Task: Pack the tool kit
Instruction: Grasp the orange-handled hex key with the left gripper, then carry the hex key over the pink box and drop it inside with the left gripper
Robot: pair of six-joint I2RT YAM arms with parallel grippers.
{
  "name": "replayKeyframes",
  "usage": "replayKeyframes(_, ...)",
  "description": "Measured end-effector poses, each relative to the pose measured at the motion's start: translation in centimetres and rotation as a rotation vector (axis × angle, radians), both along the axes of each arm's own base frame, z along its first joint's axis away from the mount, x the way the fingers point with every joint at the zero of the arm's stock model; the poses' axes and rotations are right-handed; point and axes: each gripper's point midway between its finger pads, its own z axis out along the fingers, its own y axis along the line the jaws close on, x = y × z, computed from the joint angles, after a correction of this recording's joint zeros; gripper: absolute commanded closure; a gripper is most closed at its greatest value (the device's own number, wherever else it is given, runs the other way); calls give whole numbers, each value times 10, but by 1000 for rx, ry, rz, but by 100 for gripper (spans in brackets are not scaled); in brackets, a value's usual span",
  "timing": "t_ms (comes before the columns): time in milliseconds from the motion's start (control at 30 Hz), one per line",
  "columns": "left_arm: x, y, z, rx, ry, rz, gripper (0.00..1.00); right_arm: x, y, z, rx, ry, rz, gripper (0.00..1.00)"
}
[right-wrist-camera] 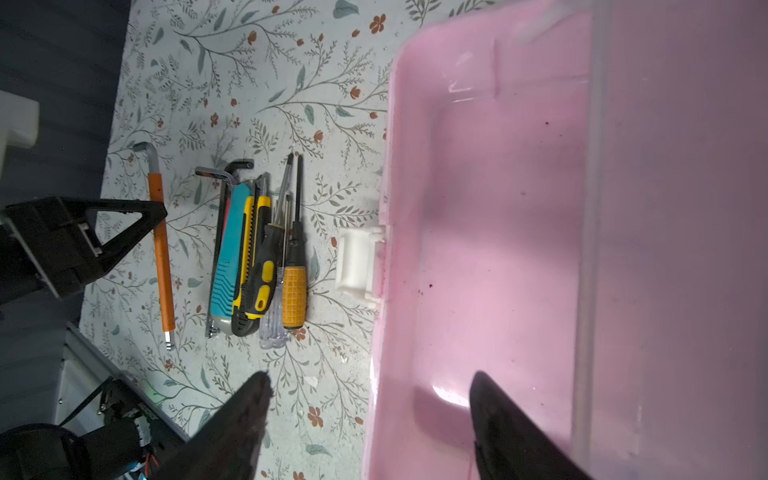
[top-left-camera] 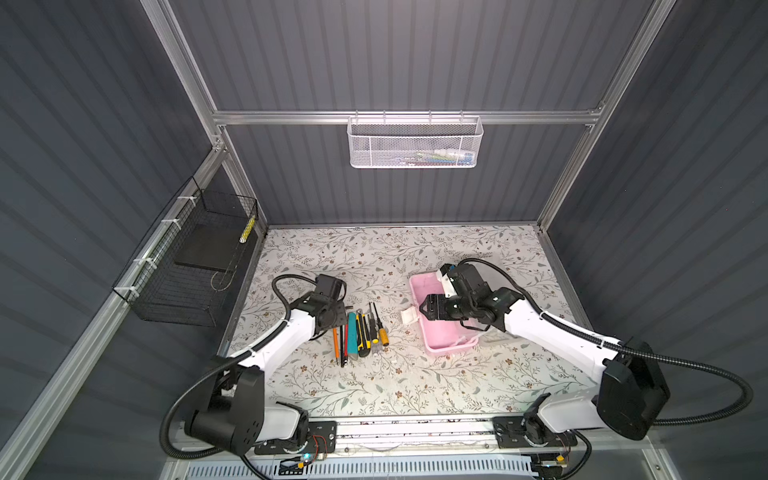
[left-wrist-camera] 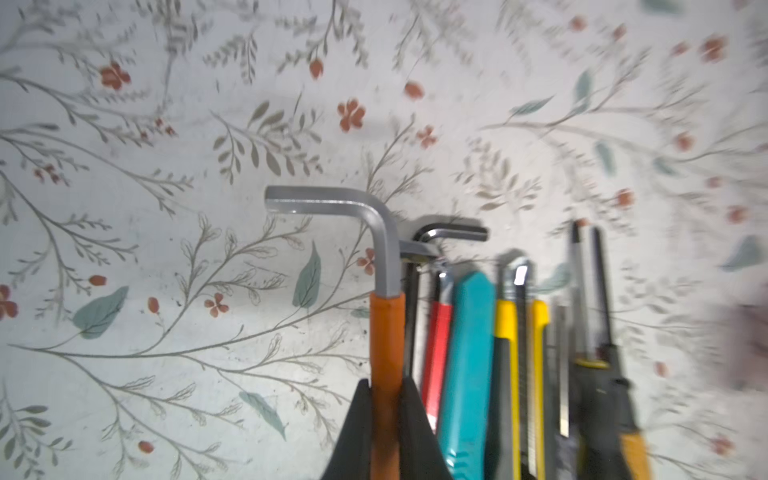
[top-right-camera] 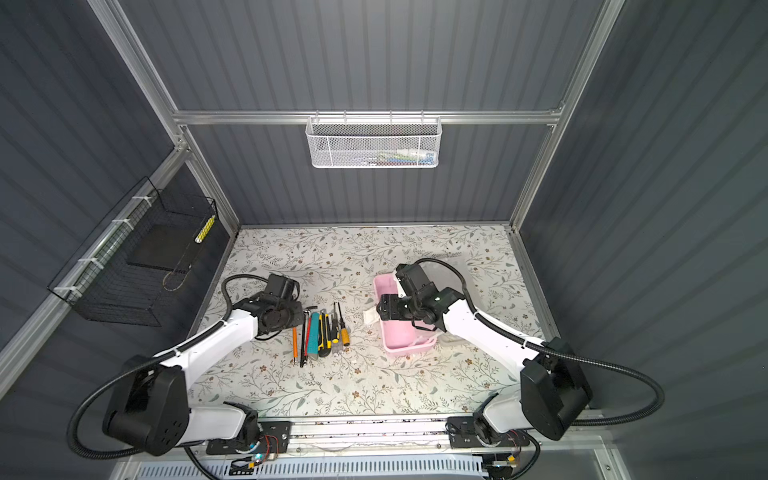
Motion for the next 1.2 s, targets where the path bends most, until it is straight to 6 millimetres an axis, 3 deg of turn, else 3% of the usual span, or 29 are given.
replayKeyframes(200,18,-42,91,-294,-237,-21,100,0,-6,36,81,-64,-26,24)
replayKeyframes(333,21,-100,123,-447,-314,-99,100,0,-24,77,152,-154,-76,24)
replayKeyframes(433,21,-149,134,-552,-336,-166,100,-1,-43,94,183,-193,-127,24)
replayKeyframes(567,21,-199,125,-642,-325,-206,100,-7,-63,95,181,-203,-179,24)
replayKeyframes(833,25,-258,90,-668,-273,-225,100,-19,-80,80,153,-176,-211,23)
replayKeyframes(1200,36,-300,51,-656,-202,-207,100,-27,-89,51,123,-131,-228,23)
